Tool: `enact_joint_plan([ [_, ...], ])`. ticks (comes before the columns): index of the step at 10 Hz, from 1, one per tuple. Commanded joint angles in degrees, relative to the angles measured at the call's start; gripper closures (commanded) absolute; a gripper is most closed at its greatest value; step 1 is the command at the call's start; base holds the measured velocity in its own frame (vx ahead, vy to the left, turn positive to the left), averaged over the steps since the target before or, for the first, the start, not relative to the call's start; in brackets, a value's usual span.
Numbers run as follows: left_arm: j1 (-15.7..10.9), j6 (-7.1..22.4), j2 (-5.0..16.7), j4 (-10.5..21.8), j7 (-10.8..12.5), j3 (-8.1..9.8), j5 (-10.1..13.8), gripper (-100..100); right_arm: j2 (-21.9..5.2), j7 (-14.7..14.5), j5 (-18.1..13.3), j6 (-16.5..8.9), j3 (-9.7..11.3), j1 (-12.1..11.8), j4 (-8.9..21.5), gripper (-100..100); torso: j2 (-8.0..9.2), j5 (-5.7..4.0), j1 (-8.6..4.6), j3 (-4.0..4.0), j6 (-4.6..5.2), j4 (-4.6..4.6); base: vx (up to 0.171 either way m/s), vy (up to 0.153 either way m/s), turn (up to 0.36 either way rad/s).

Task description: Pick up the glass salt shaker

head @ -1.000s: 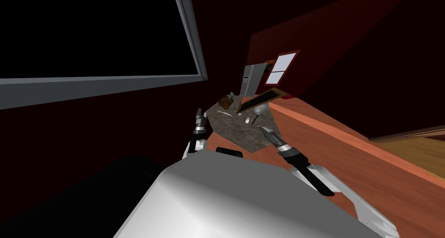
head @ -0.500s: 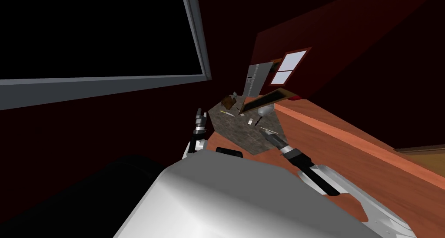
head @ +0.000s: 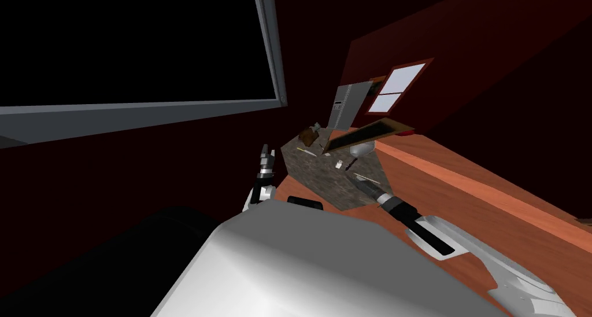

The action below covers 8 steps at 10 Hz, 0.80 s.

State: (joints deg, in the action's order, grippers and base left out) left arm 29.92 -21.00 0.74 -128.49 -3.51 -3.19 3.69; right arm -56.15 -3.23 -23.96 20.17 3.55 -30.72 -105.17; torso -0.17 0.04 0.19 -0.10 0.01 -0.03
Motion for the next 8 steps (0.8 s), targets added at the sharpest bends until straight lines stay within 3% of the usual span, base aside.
enact_joint_plan([
  [1,0.0,0.0,0.0,0.0,0.0,0.0,0.0,0,-2.68,-0.73,-0.7,-0.47,1.09,0.65,2.24,-100,0.0,0.0,0.0,0.0,0.0,0.0,0.027,0.064,0.189],
  [4,0.0,0.0,0.0,0.0,0.0,0.0,0.0,0,-7.76,-1.97,-1.69,-1.19,3.55,3.12,7.2,-100,-0.11,0.03,0.13,-0.06,-0.01,-0.02,0.055,0.083,0.143],
  [8,0.0,0.0,0.0,0.0,0.0,0.0,0.0,0,-10.79,-2.79,-2.23,-1.63,5.13,4.74,10.82,-100,0.03,0.01,0.02,0.02,0.04,0.01,0.029,0.052,0.071],
])
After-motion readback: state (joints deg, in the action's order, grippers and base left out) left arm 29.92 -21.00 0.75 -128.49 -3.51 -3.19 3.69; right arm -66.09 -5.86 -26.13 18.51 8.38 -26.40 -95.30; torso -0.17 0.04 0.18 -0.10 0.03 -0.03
